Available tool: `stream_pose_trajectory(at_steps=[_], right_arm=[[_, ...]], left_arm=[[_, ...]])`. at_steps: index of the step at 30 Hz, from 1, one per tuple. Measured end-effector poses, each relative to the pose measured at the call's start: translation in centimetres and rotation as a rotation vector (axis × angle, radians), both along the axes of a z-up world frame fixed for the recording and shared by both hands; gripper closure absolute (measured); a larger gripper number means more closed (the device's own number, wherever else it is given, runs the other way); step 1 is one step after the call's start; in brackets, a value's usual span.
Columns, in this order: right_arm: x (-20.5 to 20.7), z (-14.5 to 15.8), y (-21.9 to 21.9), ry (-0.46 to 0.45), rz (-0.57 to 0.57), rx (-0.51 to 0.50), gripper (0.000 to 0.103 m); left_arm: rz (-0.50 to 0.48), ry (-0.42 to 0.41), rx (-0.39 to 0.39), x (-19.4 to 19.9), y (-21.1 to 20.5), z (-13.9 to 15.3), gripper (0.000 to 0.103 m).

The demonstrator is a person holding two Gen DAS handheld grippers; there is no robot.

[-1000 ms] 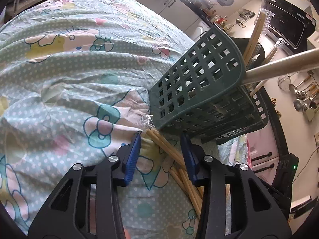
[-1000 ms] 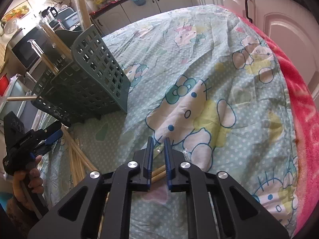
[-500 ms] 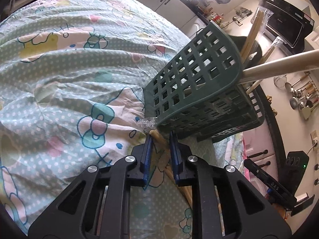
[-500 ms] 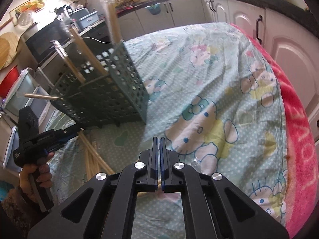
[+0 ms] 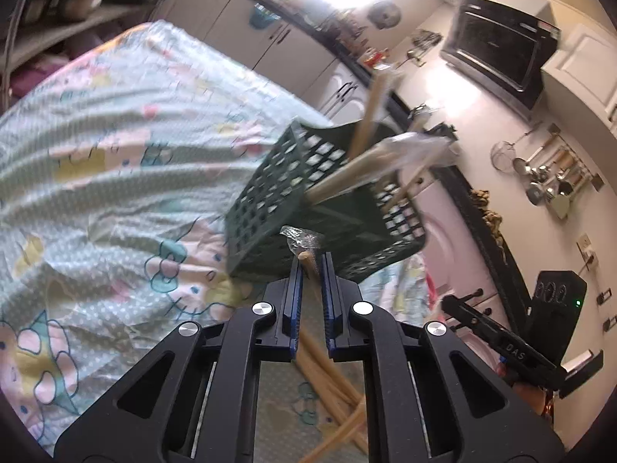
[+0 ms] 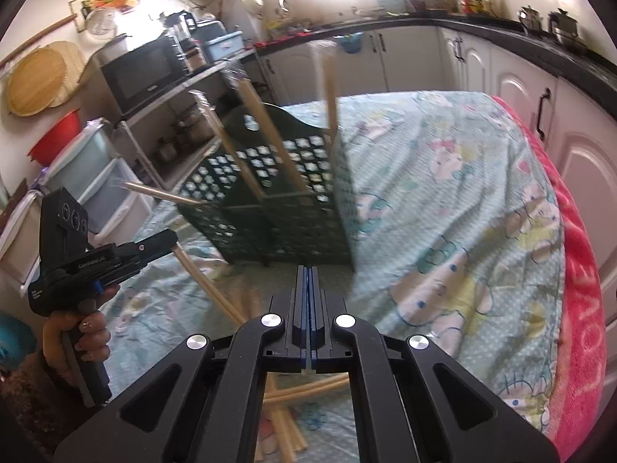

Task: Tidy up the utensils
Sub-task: 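Lift both held chopsticks and carry them above the green caddy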

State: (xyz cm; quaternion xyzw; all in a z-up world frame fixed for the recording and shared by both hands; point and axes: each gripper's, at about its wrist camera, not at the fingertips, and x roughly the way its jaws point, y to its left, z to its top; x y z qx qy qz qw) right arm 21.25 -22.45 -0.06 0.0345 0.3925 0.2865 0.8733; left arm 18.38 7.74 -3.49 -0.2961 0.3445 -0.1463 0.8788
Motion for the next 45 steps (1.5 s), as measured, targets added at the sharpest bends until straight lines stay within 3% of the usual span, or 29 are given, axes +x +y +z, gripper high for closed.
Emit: stream_pose_trajectory(at_steps=[15, 22, 45], right_arm=[[-3.1, 6.2, 3.5, -0.122, 0.151, 0.053, 0.102], [-3.8, 8.8, 4.2, -0.182, 0.187, 0.060, 0.102], [-2.3, 20.0, 3.5, -0.446, 0.141, 0.074, 0.102]], left_arm=[[-0.088, -0.150, 0.012, -1.8, -2.7, 7.2, 0.100], [-0.118, -0.202, 0.055, -2.1, -3.6, 9.9, 0.100], [-0.119, -0.401, 0.160, -0.6, -5.0, 19.9, 0.100]])
